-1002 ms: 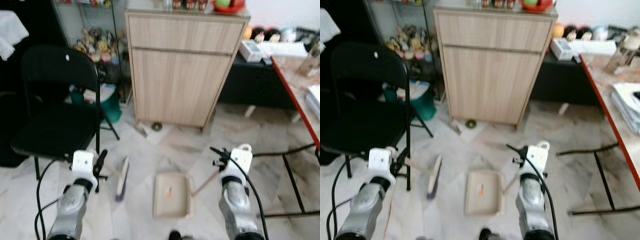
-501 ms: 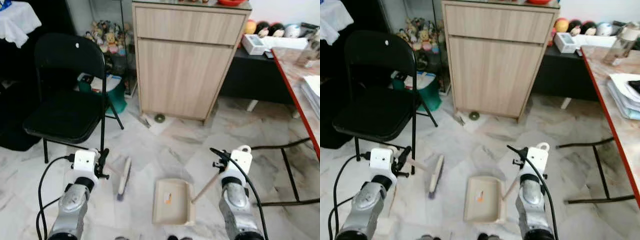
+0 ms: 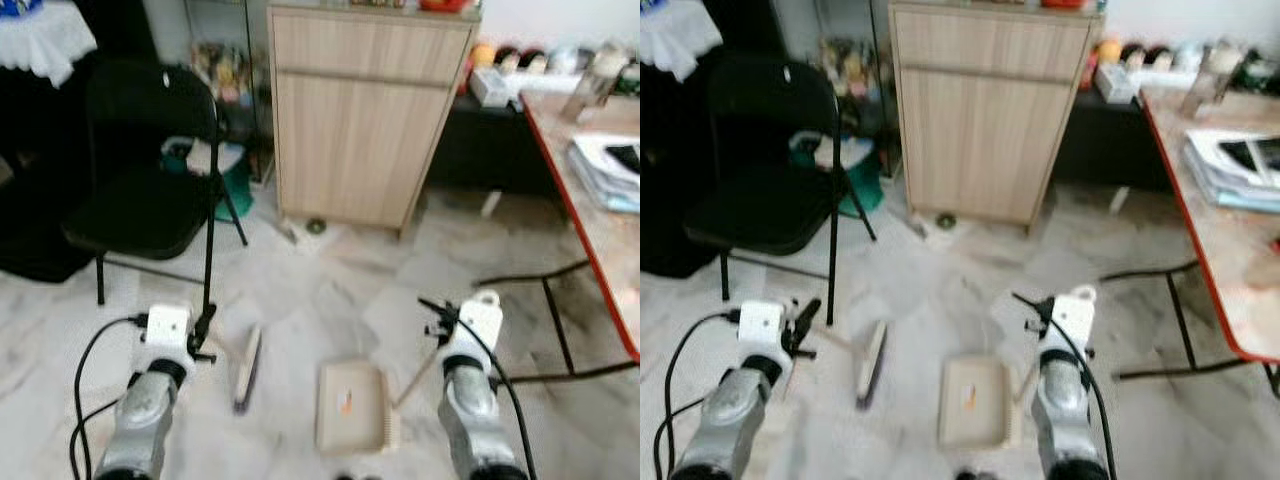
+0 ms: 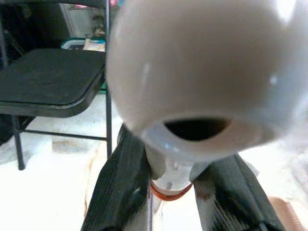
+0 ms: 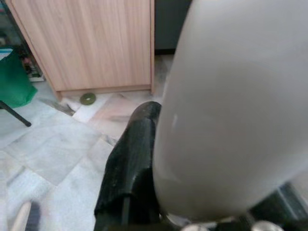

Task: Sweep floor

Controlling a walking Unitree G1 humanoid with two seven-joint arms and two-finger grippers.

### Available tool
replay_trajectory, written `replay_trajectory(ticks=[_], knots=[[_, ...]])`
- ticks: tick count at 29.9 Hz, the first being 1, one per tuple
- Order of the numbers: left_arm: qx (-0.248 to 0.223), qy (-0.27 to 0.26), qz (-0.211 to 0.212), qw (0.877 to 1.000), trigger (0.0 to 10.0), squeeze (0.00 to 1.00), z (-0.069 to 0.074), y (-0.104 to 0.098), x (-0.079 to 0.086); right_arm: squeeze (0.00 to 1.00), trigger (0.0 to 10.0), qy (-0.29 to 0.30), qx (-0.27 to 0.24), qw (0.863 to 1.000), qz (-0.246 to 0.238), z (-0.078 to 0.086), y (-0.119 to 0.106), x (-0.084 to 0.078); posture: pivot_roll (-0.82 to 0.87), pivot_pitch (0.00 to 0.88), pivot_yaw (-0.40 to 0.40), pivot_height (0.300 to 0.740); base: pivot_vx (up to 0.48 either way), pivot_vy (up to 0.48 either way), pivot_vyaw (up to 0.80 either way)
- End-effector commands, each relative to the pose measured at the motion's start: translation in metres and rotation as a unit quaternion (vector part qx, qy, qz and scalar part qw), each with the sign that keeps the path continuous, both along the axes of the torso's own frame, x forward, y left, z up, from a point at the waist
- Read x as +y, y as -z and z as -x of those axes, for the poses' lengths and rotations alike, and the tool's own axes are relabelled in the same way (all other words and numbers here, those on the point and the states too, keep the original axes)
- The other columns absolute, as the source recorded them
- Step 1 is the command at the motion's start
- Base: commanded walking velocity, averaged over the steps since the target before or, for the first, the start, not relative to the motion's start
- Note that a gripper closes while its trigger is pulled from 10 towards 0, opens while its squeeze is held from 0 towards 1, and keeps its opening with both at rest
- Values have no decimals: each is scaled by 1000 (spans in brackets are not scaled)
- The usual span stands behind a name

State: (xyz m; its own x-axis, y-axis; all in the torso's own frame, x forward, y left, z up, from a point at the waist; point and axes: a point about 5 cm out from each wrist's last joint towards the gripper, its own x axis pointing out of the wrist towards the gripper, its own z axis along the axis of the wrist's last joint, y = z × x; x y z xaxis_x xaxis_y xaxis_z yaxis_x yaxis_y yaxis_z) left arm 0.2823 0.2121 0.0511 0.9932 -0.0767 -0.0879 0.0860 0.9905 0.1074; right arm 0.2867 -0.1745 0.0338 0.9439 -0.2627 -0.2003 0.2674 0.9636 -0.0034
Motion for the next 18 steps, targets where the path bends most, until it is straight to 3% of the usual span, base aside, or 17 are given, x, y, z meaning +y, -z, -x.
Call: replay_trajectory(ticks=[1,5,18], knots=[[-13,-1,-4,1000,10000,0,-3,-5,-1,0,10000,-2,-19,1000,2,-5,-8,-1,-30,66,-38,740,0,0,0],[-13,-1,-6,1000,10000,0,-4,-5,-1,0,10000,-8,-20,1000,9,-6,-8,0,-30,66,-38,740,0,0,231],[-10,-4,-9,1000,10000,0,-5,-4,-1,0,10000,-18,-22,1000,12,-6,-9,4,-27,53,-39,740,0,0,800]])
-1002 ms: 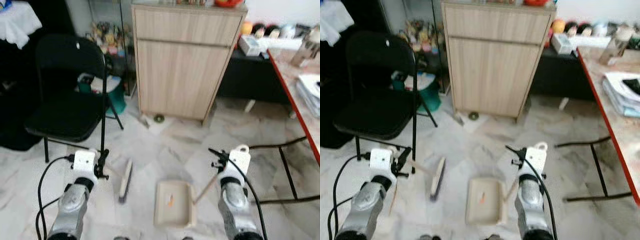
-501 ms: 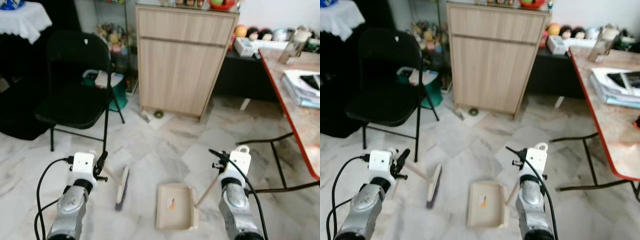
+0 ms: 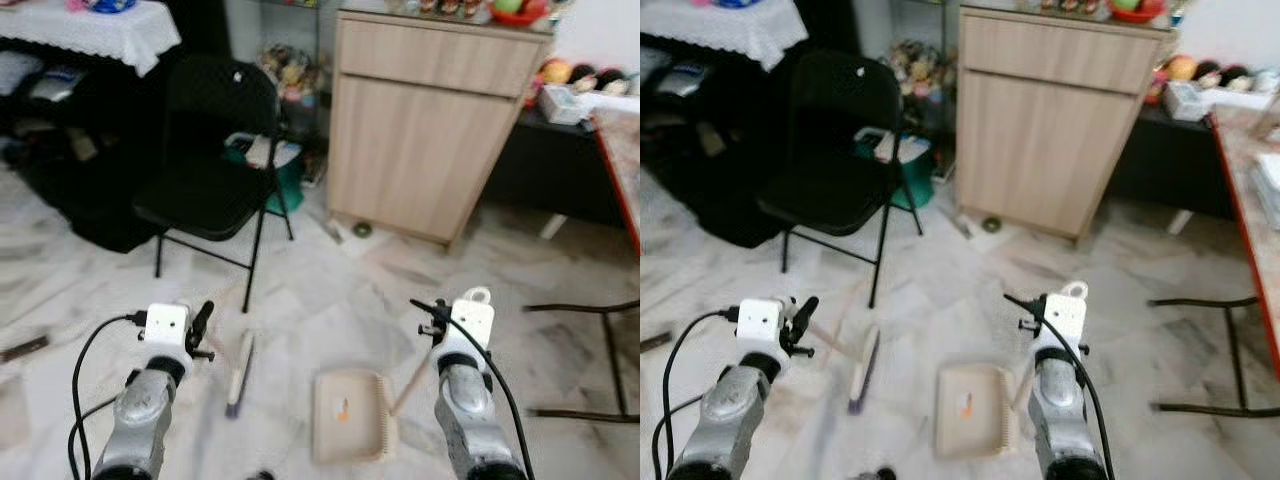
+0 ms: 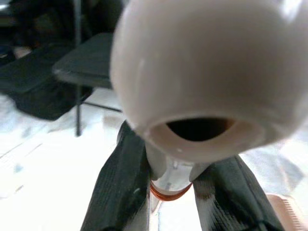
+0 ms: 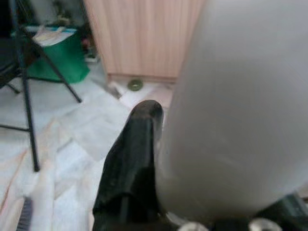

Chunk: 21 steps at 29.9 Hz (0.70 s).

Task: Sweep floor

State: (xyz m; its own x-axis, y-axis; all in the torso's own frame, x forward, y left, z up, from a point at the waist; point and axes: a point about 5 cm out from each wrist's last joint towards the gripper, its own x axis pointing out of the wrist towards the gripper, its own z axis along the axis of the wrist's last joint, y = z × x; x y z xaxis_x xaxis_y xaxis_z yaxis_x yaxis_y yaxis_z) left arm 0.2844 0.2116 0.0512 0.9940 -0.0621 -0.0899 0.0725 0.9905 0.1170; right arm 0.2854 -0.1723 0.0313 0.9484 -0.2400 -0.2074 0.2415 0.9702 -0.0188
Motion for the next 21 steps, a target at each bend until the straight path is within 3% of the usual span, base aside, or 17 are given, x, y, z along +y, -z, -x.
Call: replay_trajectory(ticks=[1,21], knots=[[-11,3,-4,1000,10000,0,-3,-4,-1,0,10000,-5,-28,1000,5,-7,-11,2,-27,53,-39,740,0,0,800],[-12,-12,0,1000,10000,0,-2,-3,0,0,10000,-12,-29,999,10,-8,-13,0,-31,74,-49,740,0,0,800]])
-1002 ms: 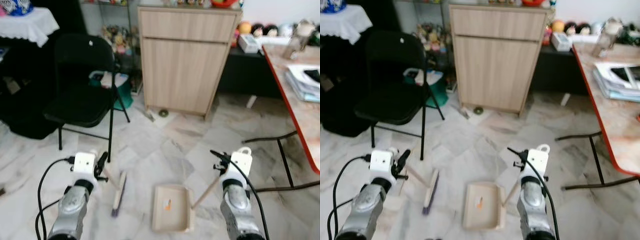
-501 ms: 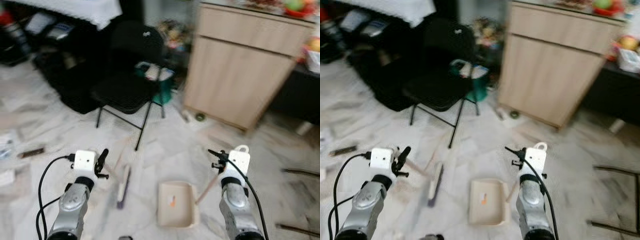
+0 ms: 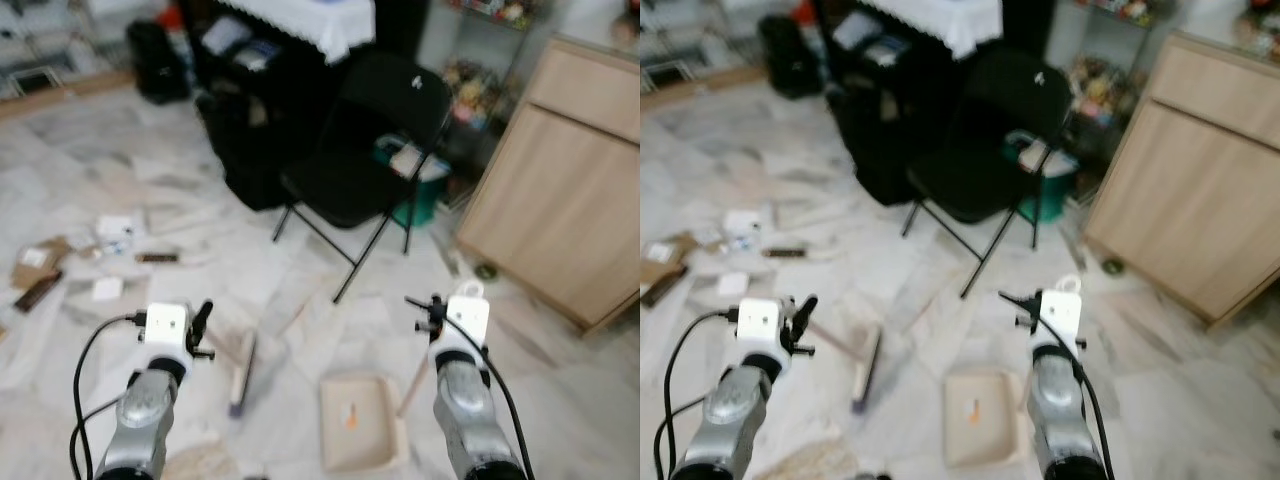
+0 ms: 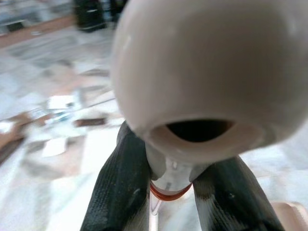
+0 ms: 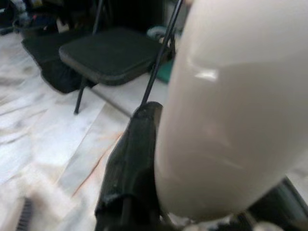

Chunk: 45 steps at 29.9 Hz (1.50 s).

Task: Sweep floor

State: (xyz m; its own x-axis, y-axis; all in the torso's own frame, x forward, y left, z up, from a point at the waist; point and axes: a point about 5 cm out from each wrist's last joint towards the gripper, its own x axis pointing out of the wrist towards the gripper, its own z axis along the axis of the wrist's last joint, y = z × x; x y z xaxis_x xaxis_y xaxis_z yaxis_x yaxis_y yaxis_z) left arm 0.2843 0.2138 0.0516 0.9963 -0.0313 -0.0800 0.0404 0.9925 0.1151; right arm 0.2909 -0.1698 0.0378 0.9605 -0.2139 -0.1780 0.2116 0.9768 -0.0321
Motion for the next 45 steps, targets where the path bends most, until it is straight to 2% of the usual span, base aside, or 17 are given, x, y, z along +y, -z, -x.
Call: replay_trajectory(ticks=[1,26,45], knots=[[-8,3,-2,1000,10000,0,-2,-3,-2,0,10000,3,-16,1000,-1,-2,-6,-3,-31,74,-49,740,0,0,800],[-14,-28,-6,999,10000,0,-1,-4,5,0,10000,-4,-18,1000,-4,-5,-8,-2,-27,76,-58,740,0,0,791],[-16,-18,15,1000,10000,0,-4,-6,-1,0,10000,-3,-18,1000,-17,-7,-7,0,-28,49,-55,740,0,0,24]])
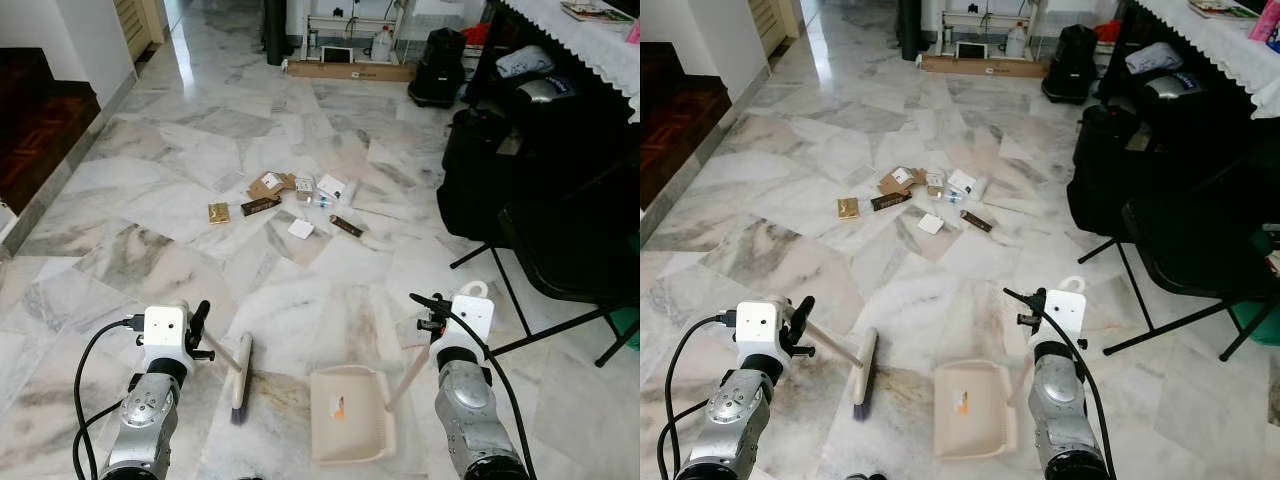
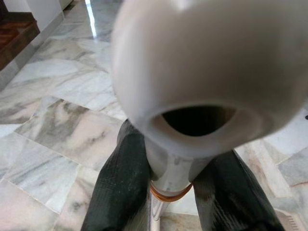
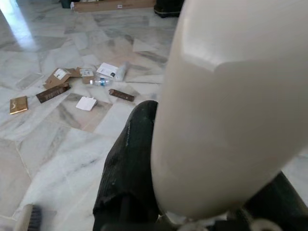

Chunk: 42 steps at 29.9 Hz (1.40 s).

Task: Sweep floor

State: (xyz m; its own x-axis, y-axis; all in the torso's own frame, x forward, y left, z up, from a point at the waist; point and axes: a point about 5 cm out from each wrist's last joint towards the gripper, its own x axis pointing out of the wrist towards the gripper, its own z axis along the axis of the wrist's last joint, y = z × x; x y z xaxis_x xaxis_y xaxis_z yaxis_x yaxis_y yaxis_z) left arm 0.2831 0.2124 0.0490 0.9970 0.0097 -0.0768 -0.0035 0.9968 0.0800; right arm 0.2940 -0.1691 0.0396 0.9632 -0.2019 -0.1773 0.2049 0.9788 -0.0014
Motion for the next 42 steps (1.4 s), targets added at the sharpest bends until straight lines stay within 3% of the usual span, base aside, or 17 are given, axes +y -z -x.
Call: replay_trajectory(ticks=[1,9,15,42], knots=[[-15,3,-3,1000,10000,0,-5,-8,0,0,10000,0,-15,1000,-2,-4,-6,0,-28,47,-54,740,251,0,0],[-15,5,-2,1000,10000,0,-4,-8,0,0,10000,-11,-14,1000,4,-4,-6,1,-27,37,-55,740,283,0,0],[-15,8,1,1000,10000,0,-5,-8,-4,0,10000,-18,-22,1000,3,-6,-9,5,-28,45,-57,740,296,0,619],[-15,8,-1,1000,10000,0,-6,-9,-2,0,10000,-8,-16,1000,-11,-5,-6,2,-25,70,-57,740,298,0,0]])
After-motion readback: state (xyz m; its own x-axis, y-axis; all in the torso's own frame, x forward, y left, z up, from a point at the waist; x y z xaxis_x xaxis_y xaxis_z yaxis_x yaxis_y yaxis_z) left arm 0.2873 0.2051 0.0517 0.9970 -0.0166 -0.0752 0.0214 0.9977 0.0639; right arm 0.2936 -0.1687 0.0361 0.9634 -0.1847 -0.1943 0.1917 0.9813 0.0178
